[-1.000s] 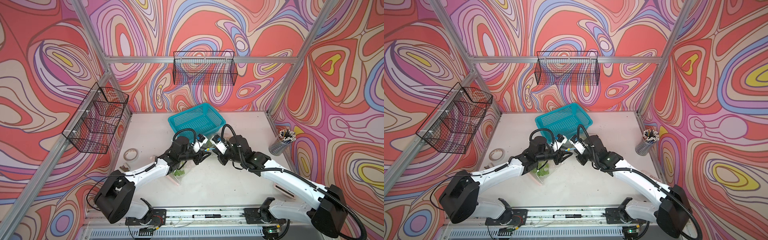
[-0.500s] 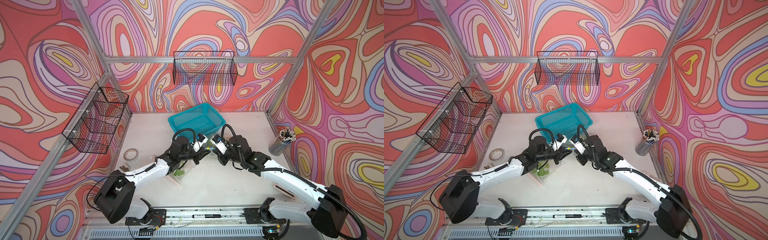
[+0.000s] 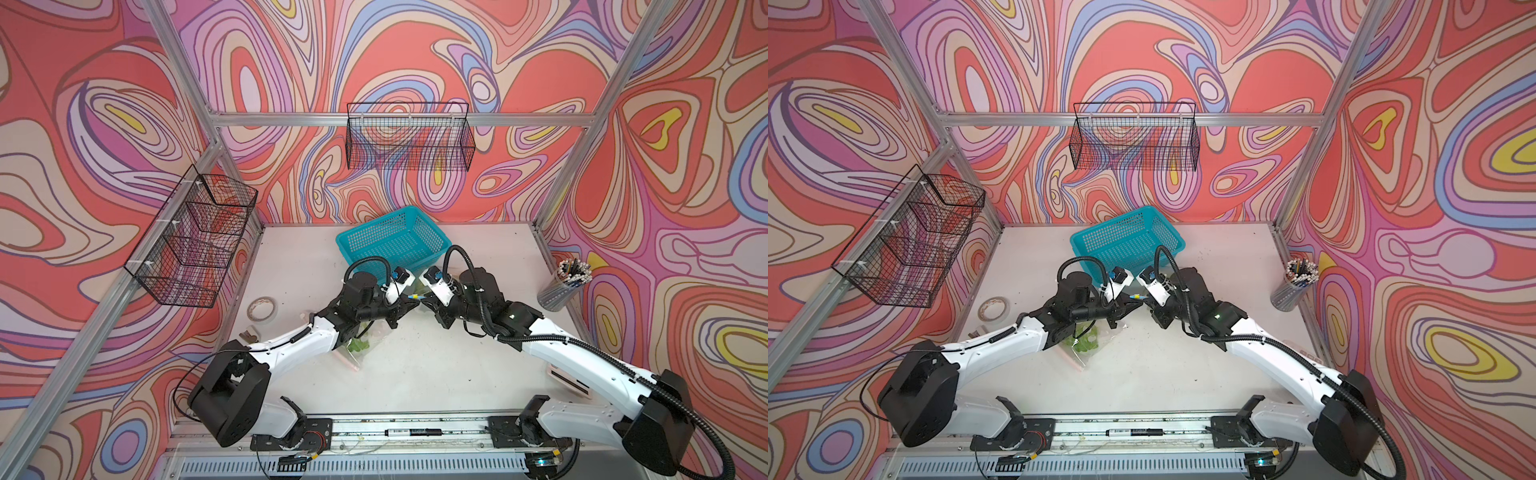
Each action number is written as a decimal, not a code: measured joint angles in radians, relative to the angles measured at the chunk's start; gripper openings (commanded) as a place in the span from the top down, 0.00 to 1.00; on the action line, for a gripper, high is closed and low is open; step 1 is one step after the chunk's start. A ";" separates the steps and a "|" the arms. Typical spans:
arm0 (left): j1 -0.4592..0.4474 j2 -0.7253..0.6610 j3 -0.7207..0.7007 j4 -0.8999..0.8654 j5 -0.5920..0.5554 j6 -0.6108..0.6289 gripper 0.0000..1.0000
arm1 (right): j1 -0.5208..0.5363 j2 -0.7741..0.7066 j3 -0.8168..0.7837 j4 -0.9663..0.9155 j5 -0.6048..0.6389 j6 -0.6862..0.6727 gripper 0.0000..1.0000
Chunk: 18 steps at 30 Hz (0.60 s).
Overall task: Open the zip-top bag and take out the chinese cabbages
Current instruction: Adjust the zipper food storage bag at the center of the board, then unzip the zipper on the zipper food storage bag.
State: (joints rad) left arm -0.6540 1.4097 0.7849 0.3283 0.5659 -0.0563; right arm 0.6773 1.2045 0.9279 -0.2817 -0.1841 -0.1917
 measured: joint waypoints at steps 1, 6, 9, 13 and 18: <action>0.000 0.000 0.000 -0.002 0.001 0.000 1.00 | 0.000 0.003 0.006 0.002 -0.011 0.000 0.79; 0.001 0.004 0.003 -0.013 0.003 0.000 1.00 | -0.002 0.024 0.022 0.020 -0.067 -0.002 0.78; 0.001 0.012 0.008 -0.023 0.003 0.000 1.00 | -0.002 0.036 0.022 0.028 -0.095 -0.006 0.79; 0.001 0.014 0.014 -0.040 0.003 0.000 1.00 | -0.002 0.044 0.022 0.029 -0.114 -0.009 0.84; 0.001 0.014 0.018 -0.048 0.002 0.000 1.00 | -0.002 0.046 0.022 0.028 -0.117 -0.013 0.90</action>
State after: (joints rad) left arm -0.6529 1.4235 0.8024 0.2806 0.5682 -0.0563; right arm 0.6754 1.2507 0.9501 -0.2535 -0.3008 -0.2050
